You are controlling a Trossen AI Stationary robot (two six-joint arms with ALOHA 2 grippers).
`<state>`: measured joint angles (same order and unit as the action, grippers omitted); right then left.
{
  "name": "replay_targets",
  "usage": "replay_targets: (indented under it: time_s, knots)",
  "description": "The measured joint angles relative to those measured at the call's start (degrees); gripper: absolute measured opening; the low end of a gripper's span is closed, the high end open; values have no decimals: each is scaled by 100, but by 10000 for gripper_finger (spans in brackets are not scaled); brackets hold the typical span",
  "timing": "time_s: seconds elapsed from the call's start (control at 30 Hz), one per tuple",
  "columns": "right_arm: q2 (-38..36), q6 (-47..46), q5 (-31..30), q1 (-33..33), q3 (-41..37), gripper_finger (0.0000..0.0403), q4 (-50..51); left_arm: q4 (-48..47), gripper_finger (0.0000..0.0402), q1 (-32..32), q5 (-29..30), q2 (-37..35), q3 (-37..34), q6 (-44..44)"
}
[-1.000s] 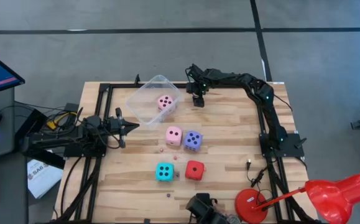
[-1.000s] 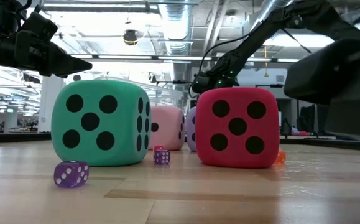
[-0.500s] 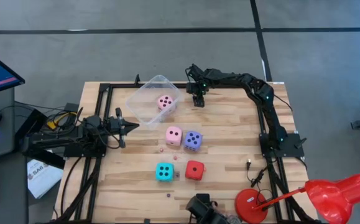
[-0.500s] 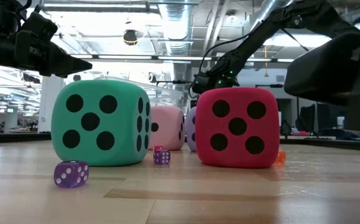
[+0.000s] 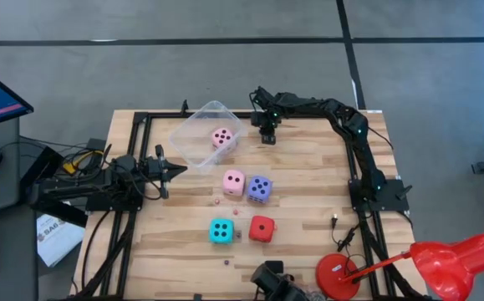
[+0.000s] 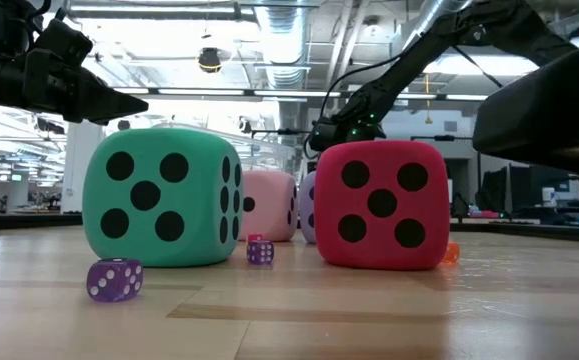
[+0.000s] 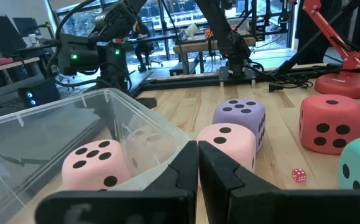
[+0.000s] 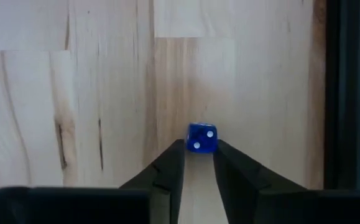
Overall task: Pick & Place Dice
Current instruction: Put the small blue dice into the transparent container, then move the transparent container
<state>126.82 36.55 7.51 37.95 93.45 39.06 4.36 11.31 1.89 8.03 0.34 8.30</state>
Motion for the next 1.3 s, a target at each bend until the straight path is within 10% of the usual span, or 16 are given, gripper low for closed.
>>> replay_targets:
  time_s: [0.47,1.3]
  knots:
    - [-13,-164,0,7,239,4,225,0,3,1,-2,0,0,0]
    - [-1173,-839,175,90,388,15,425,-2,3,0,-2,0,0,1]
